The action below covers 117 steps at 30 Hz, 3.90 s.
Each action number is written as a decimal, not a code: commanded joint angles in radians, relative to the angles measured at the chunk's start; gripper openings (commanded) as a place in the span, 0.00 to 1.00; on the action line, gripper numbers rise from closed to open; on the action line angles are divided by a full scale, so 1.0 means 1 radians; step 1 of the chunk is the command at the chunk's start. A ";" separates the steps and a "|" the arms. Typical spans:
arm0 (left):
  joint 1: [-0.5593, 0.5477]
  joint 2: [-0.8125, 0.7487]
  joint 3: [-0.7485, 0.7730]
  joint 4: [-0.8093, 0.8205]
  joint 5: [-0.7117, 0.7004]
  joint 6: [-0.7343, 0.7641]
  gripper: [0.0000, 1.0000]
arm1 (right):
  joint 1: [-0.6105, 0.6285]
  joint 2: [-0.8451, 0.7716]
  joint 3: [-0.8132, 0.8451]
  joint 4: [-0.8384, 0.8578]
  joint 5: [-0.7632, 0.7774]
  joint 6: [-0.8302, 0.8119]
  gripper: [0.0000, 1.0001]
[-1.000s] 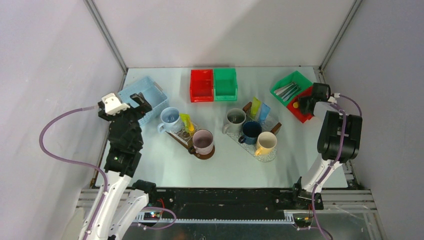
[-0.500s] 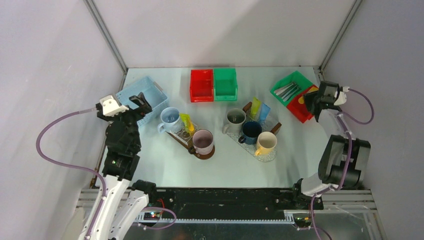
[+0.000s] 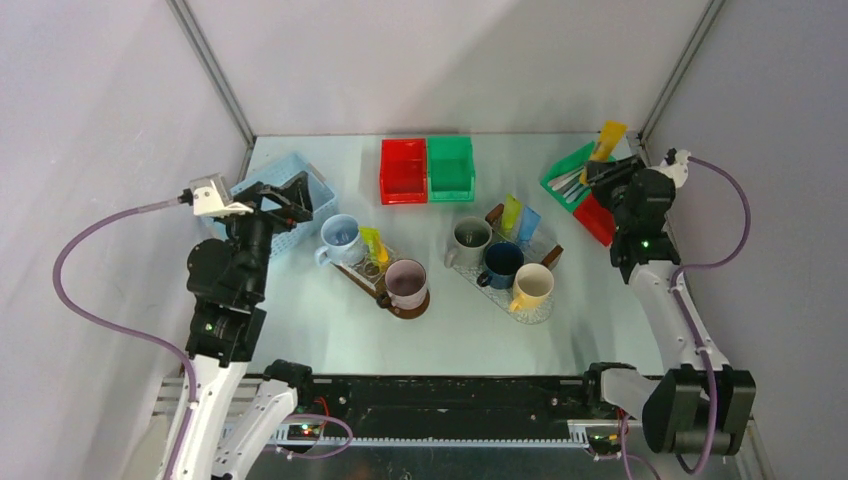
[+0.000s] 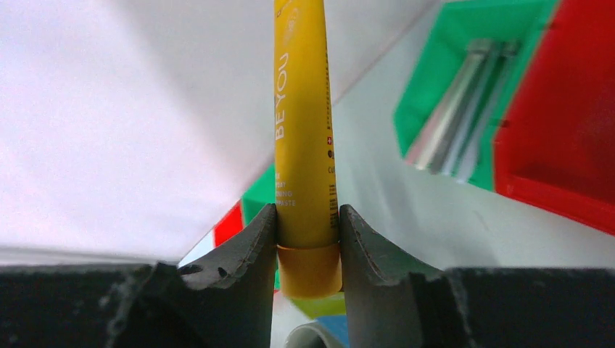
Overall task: Prepare toiletry sets of a toothbrush and toothpaste on the tray
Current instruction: Pick up the toothpaste from the storage box.
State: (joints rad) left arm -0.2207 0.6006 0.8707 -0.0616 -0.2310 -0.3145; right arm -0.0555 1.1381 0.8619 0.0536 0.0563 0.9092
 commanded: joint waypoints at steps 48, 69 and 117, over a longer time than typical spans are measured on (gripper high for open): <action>-0.420 0.428 0.087 0.491 0.424 -0.528 0.88 | 0.768 -0.015 -0.056 0.717 -0.346 -0.372 0.00; -0.473 0.493 0.050 0.595 0.466 -0.580 0.39 | 0.785 -0.002 -0.057 0.729 -0.355 -0.360 0.00; -0.511 0.562 0.319 -0.041 0.881 0.067 0.09 | 0.642 -0.056 0.251 0.169 -0.595 -0.459 0.71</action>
State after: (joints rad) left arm -0.7185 1.1652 1.1393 -0.1265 0.6056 -0.2844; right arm 0.5667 1.0576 1.0615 0.2184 -0.5091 0.4416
